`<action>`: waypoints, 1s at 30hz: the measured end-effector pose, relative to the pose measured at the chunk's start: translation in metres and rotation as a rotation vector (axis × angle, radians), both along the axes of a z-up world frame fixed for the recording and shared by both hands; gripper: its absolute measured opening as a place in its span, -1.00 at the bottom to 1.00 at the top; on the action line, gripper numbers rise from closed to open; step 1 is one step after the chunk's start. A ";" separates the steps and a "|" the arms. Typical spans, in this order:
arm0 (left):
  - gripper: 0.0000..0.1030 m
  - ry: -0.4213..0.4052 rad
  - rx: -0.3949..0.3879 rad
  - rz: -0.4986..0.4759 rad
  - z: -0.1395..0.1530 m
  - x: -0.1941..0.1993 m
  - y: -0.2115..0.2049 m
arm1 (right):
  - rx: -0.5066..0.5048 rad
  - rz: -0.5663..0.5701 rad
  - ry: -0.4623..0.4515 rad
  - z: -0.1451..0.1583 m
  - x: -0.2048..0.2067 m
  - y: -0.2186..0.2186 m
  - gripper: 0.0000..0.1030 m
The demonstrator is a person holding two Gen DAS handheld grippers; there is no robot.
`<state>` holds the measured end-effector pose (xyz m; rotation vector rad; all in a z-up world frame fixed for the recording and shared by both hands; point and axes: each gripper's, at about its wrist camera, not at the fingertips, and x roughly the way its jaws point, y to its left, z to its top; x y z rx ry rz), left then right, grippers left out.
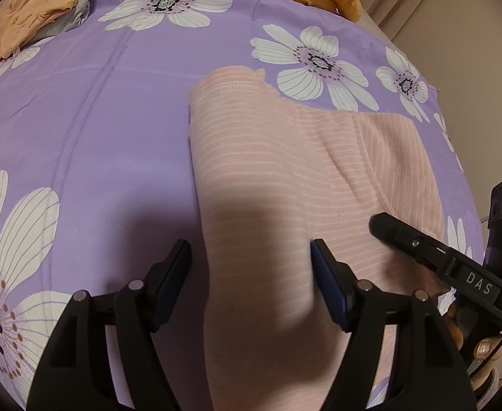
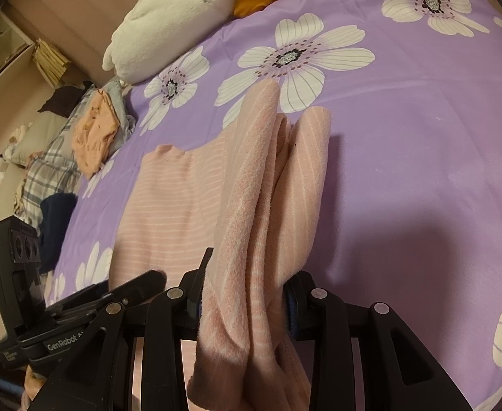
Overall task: Fold small clothes
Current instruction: 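Fold the held strip end over the shirt with the right tool while the left tool holds it down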
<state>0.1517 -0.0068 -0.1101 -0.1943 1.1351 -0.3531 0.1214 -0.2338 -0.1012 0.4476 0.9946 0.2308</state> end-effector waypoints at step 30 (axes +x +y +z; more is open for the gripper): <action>0.42 -0.002 0.006 -0.001 -0.002 -0.001 0.009 | 0.017 -0.022 0.004 0.000 -0.005 -0.006 -0.35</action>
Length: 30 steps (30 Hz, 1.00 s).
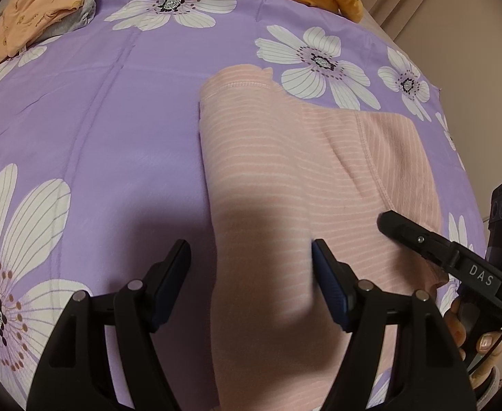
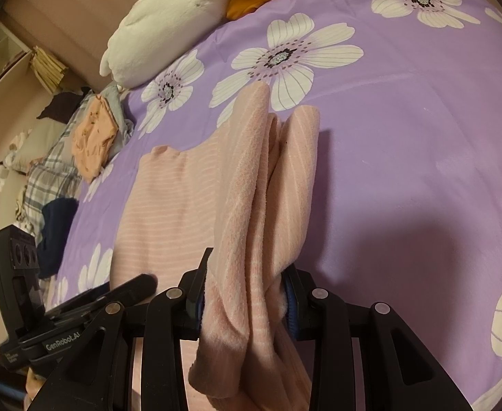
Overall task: Fold small clothes
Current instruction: 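Fold the held strip end over the shirt with the right tool while the left tool holds it down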
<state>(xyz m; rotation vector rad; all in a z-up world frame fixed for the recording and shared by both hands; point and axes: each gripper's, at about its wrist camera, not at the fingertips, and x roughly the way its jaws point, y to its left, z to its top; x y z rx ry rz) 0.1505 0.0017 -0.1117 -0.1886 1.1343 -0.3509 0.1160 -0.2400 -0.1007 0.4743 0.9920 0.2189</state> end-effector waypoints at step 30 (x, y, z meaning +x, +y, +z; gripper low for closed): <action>0.43 -0.002 0.008 0.005 0.001 -0.006 0.010 | 0.006 -0.005 0.000 0.000 -0.001 -0.002 -0.35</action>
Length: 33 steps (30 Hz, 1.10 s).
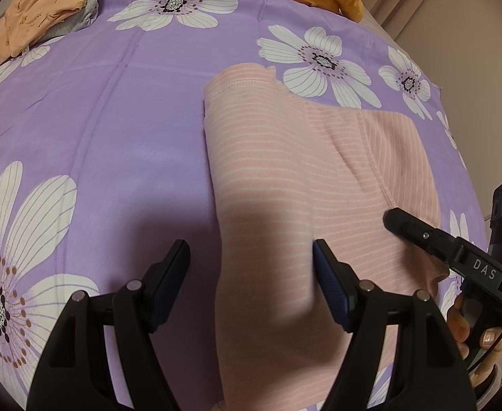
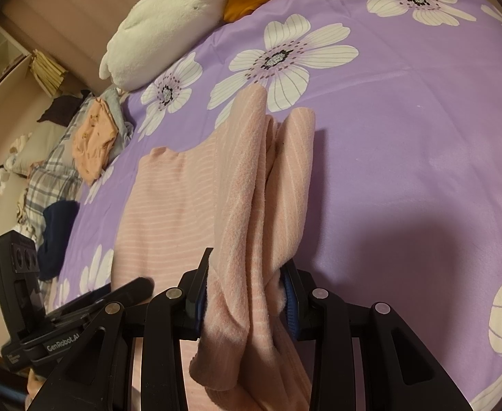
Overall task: Fold small clothes
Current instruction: 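Fold the held strip end over the shirt with the right tool while the left tool holds it down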
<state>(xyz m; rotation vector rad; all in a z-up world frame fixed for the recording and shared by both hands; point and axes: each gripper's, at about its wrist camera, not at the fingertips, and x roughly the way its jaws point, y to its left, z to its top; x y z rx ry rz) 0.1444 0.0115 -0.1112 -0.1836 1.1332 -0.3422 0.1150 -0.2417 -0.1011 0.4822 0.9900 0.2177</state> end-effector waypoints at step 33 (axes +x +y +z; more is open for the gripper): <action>0.43 -0.008 0.020 -0.001 0.005 -0.012 0.007 | -0.001 -0.010 -0.002 0.003 0.000 -0.006 -0.35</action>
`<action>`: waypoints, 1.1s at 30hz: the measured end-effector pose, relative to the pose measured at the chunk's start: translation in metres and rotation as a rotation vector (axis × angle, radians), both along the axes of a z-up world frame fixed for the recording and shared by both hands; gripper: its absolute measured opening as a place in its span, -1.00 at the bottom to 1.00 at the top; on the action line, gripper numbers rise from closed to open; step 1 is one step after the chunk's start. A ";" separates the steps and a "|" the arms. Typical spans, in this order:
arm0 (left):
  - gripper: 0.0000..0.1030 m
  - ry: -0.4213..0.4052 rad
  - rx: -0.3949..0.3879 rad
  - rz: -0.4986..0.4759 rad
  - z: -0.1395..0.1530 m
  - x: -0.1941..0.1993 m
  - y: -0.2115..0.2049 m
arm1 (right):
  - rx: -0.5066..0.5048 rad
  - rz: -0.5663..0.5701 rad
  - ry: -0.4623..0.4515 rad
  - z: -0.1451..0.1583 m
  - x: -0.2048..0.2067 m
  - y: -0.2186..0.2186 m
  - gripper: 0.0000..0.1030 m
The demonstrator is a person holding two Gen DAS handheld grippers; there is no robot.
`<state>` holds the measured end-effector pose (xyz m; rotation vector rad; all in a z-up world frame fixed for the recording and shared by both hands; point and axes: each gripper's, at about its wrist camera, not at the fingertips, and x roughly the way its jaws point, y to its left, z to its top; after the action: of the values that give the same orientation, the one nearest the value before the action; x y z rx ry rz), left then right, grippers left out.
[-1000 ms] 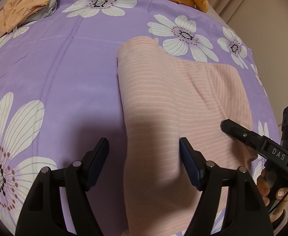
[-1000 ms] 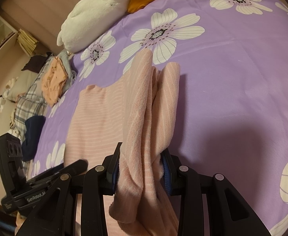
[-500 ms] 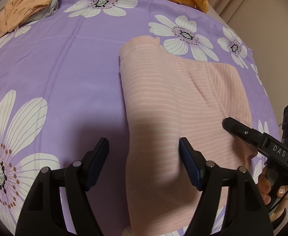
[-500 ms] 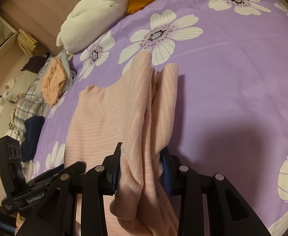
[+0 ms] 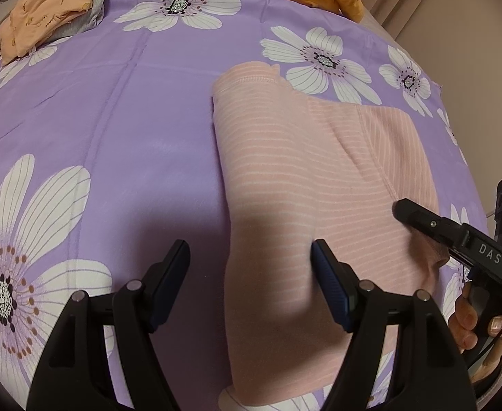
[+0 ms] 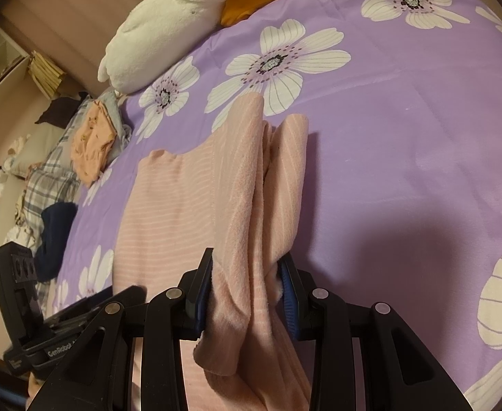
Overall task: Fold small clothes
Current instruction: 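Fold the held strip end over the shirt with the right tool while the left tool holds it down, then open both tools and lift them off the folded pink shirt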
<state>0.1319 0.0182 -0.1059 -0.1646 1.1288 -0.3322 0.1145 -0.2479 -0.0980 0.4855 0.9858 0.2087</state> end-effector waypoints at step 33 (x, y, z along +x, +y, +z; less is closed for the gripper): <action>0.38 -0.077 0.152 0.025 0.020 -0.041 0.024 | -0.073 -0.121 -0.050 0.023 -0.022 -0.026 -0.35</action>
<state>0.0908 0.0417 -0.0855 -0.0311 1.0706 -0.2277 0.0921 -0.2738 -0.0745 0.4697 0.9089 0.0755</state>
